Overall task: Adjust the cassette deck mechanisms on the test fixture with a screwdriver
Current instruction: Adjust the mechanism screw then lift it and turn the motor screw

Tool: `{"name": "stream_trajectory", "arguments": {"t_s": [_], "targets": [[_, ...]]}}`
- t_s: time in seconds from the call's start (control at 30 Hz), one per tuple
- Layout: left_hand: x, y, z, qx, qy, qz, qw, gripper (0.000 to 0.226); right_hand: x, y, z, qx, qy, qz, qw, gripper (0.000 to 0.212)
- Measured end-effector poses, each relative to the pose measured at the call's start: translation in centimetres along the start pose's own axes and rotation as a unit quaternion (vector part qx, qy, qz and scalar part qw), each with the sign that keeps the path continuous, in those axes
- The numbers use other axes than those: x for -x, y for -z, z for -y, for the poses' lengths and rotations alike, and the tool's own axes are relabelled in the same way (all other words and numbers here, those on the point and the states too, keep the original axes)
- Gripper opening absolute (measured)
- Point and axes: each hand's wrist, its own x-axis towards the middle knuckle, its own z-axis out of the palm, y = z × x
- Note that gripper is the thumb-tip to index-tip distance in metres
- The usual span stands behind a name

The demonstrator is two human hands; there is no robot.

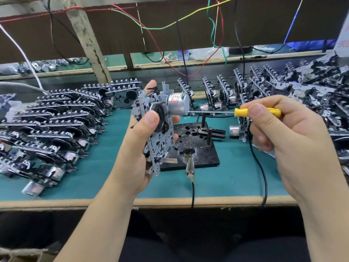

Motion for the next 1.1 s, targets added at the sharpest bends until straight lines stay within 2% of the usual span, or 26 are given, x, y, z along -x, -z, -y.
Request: {"name": "stream_trajectory", "arguments": {"t_s": [0.73,0.9,1.0,1.1], "targets": [[0.1,0.2,0.6,-0.022,0.009,0.003,1.0,0.113,0.2,0.0,-0.8,-0.006,0.011,-0.035,0.999,0.021],[0.0,0.0,0.4,-0.02,0.022,0.004,1.0,0.121,0.1,-0.1,-0.9,-0.009,0.009,-0.046,0.999,0.025],[-0.1,0.3,0.8,-0.027,0.017,0.004,0.999,0.117,0.1,0.0,-1.2,-0.008,-0.001,-0.044,0.999,0.028],[-0.4,0.3,1.0,-0.034,0.008,-0.003,0.999,0.116,0.0,0.1,-1.5,-0.033,-0.008,-0.04,0.999,0.021]]}}
